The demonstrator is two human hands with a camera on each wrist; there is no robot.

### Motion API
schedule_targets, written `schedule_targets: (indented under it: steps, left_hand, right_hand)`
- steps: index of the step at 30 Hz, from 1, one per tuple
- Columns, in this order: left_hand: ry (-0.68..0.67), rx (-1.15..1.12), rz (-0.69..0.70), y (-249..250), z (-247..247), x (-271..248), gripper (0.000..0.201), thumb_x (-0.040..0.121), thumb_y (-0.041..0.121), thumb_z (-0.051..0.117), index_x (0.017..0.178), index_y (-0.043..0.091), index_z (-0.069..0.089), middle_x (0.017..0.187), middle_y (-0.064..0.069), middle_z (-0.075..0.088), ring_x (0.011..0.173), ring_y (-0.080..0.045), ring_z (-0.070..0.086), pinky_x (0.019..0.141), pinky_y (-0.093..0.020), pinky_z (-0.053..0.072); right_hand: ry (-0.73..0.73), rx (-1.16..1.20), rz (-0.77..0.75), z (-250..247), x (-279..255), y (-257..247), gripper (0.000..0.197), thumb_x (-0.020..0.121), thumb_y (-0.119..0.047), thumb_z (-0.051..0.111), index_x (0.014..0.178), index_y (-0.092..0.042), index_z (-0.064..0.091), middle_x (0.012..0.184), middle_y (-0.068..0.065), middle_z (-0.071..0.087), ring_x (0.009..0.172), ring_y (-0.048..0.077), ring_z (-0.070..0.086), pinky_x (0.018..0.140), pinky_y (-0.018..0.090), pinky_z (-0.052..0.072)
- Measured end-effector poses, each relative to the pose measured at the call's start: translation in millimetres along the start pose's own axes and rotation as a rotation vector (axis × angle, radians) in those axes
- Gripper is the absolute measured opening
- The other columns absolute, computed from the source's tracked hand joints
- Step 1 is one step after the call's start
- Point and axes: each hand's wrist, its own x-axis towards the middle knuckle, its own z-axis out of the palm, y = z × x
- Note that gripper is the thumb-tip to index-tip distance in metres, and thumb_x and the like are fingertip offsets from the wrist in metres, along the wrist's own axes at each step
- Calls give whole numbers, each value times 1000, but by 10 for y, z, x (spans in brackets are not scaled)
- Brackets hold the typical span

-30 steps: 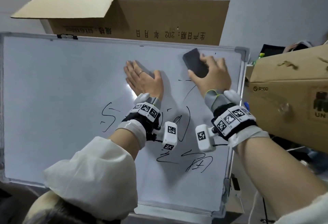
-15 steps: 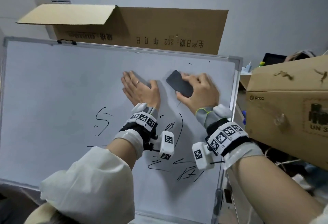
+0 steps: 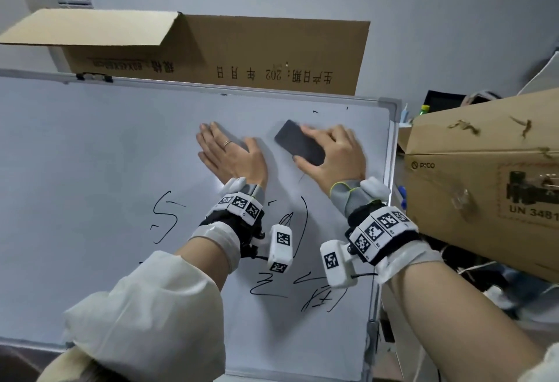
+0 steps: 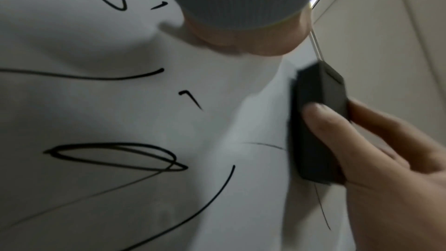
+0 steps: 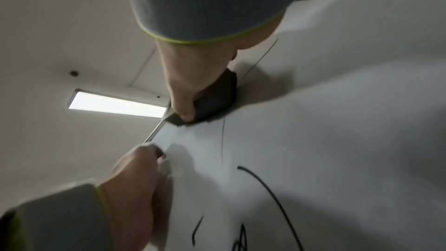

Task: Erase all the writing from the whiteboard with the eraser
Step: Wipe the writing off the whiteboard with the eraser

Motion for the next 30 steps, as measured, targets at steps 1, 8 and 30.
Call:
schedule_targets:
  steps: [1,8,30]
  left_hand:
    - [0,-10,-2,-7,-9,0,72,84,31,47,151,12,29,161,-3,24,151,-20,18,123,-39,9]
    - [7,-51,11,17,8,-9,69,84,28,47,149,11,34,159,-4,29,149,-21,22,123,-41,13]
    - [-47,-10,-37,-144,-127,-186,71,84,31,41,152,11,28,161,-3,23,151,-21,15,123,-39,9]
  right_hand:
    - [72,-21,70,-35,51,64,58,71,-46,77,125,-30,66,94,5,58,89,28,55,77,36,49]
    - [-59,-18,-58,-43,-209,53,56,69,-47,78,122,-30,68,94,2,60,90,26,57,80,40,49]
    - [105,34,108,-63,-413,217,55,69,-44,80,119,-24,68,94,10,57,88,30,57,76,37,50]
